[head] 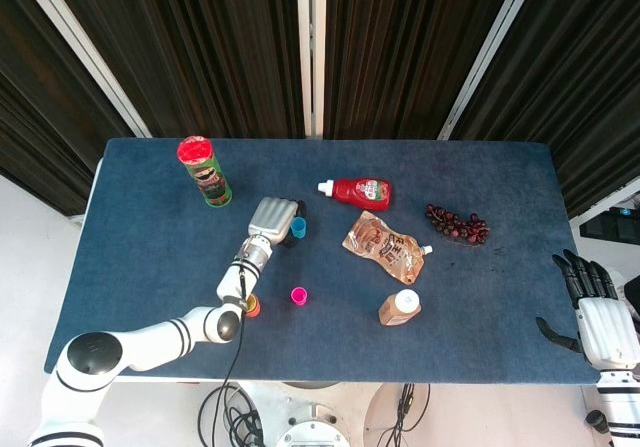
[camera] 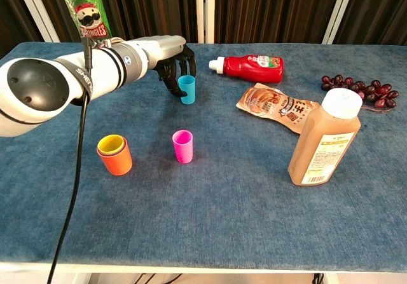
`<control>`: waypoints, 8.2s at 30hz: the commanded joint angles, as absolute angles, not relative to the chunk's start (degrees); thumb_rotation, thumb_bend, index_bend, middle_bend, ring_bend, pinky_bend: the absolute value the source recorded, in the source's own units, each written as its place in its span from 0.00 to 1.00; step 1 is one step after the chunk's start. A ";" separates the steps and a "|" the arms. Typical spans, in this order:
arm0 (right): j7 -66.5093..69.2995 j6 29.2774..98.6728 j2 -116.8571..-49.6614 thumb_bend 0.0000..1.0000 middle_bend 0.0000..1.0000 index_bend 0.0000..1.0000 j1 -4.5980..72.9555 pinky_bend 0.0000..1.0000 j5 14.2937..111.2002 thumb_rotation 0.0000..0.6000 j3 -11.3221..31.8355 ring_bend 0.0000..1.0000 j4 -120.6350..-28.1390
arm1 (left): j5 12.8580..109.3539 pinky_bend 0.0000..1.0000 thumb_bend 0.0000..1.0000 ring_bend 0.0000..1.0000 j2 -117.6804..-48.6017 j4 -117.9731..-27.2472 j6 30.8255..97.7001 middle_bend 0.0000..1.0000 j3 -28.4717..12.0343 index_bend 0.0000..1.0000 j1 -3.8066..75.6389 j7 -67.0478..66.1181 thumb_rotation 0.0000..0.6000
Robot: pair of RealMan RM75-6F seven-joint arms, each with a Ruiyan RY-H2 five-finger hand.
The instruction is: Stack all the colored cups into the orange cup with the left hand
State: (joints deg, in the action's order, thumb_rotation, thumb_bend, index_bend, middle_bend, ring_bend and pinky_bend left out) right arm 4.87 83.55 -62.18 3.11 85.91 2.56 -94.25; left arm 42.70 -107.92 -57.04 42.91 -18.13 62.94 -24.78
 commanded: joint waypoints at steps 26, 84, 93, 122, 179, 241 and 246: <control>5.19 83.09 -62.10 0.18 0.00 0.00 3.51 0.00 86.15 1.00 2.57 0.00 -93.82 | 46.51 0.59 0.26 0.50 -87.48 -93.88 57.97 0.56 -15.95 0.53 50.78 -26.92 1.00; 3.91 82.75 -60.97 0.17 0.00 0.00 4.34 0.00 87.10 1.00 2.13 0.00 -97.01 | 62.16 0.57 0.22 0.46 -85.06 -108.04 69.39 0.49 -2.42 0.38 31.98 -29.64 1.00; 3.85 83.03 -60.83 0.17 0.00 0.00 4.21 0.00 86.92 1.00 2.24 0.00 -97.32 | 62.76 0.52 0.20 0.37 -84.13 -109.69 69.82 0.39 -2.95 0.32 31.38 -29.10 1.00; 2.35 82.45 -60.11 0.17 0.00 0.00 4.97 0.00 87.01 1.00 2.64 0.00 -100.34 | 50.28 0.46 0.17 0.34 -94.36 -107.74 68.81 0.39 -9.82 0.35 42.02 -44.38 1.00; 5.02 81.84 -59.97 0.18 0.00 0.00 4.41 0.00 86.16 1.00 1.94 0.00 -98.32 | 48.98 0.54 0.20 0.45 -105.43 -91.19 62.14 0.49 -10.01 0.45 47.49 -38.00 1.00; 2.84 84.95 -58.81 0.18 0.00 0.00 3.65 0.00 89.21 1.00 1.82 0.00 -101.94 | 35.61 0.63 0.24 0.57 -81.23 -122.62 76.55 0.55 -8.52 0.52 45.94 -47.32 1.00; 3.39 84.87 -58.80 0.18 0.00 0.00 3.56 0.00 88.81 1.00 1.86 0.00 -101.52 | 35.56 0.62 0.24 0.57 -83.95 -121.23 76.48 0.55 -8.65 0.52 47.19 -47.96 1.00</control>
